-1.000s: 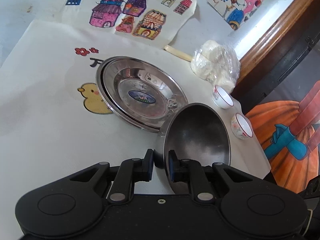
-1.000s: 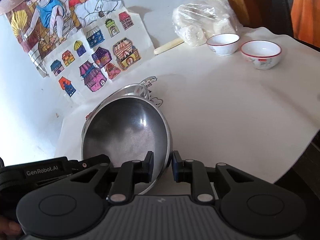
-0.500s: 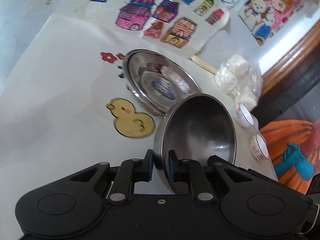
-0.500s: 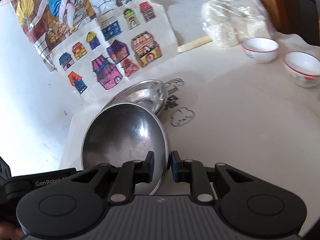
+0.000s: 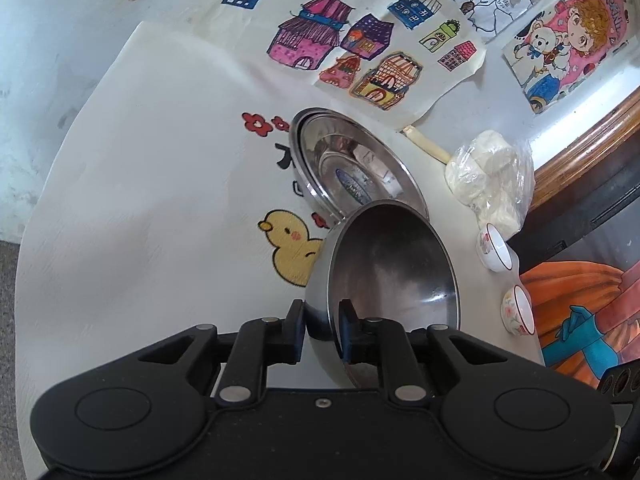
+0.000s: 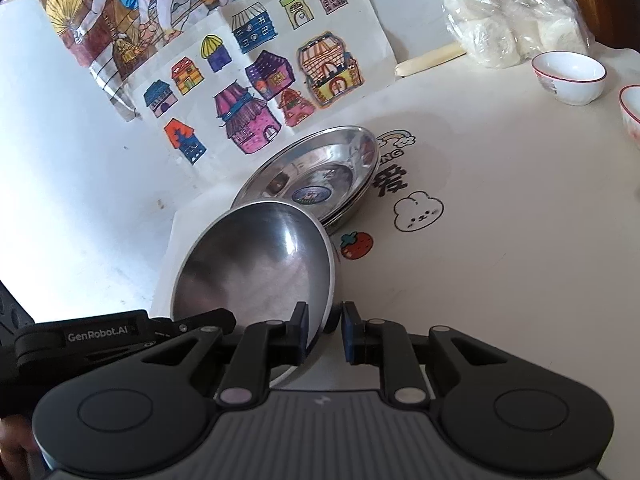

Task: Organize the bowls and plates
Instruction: 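Lift the steel bowl with both grippers and carry it to the plate stack, then lower the steel bowl onto the stacked plates and open both grippers, then move both grippers to the large red-rimmed white bowl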

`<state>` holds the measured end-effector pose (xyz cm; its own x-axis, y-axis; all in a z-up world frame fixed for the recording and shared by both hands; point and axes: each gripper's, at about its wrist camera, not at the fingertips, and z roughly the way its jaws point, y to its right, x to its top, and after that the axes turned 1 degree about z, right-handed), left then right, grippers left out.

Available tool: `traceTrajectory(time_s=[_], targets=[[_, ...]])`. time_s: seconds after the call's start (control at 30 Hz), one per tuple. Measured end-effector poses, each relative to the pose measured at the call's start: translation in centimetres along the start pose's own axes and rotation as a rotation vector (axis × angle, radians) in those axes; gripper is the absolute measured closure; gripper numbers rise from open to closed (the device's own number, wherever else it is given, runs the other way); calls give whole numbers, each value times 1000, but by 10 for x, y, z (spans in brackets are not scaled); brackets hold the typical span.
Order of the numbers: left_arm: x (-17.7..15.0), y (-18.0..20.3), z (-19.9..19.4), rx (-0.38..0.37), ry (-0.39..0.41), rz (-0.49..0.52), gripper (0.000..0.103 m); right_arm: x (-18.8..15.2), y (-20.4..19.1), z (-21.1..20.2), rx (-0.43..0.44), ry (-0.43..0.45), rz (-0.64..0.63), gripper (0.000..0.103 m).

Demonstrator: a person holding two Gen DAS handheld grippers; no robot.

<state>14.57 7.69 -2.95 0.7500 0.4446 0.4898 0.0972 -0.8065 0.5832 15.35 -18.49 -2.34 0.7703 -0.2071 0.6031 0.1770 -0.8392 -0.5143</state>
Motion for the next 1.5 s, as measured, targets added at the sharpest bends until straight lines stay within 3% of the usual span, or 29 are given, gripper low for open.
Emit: traceTrajectory(time_s=[0.53, 0.83, 1.03, 1.13, 1.2, 1.3, 1.5], targets=[[-8, -5, -9, -8, -28, -23, 83, -8, -2, -11, 16, -22, 31, 78], [-10, -6, -17, -5, -5, -19, 80, -13, -2, -21, 21, -16, 43, 71], [-8, -6, -25, 6, 24, -20, 62, -14, -5, -29, 17, 12, 39, 59], [-8, -4, -30, 12, 50, -17, 42, -15, -6, -33, 7, 26, 42, 53], [-7, 1, -35, 13, 84, 7, 21, -15, -5, -36, 1, 37, 43, 46], [-7, 13, -46, 42, 167, 79, 4, -14, -4, -40, -3, 54, 47, 34], [-6, 43, -57, 98, 294, 224, 1, -10, 3, -49, 0, 103, 43, 11]])
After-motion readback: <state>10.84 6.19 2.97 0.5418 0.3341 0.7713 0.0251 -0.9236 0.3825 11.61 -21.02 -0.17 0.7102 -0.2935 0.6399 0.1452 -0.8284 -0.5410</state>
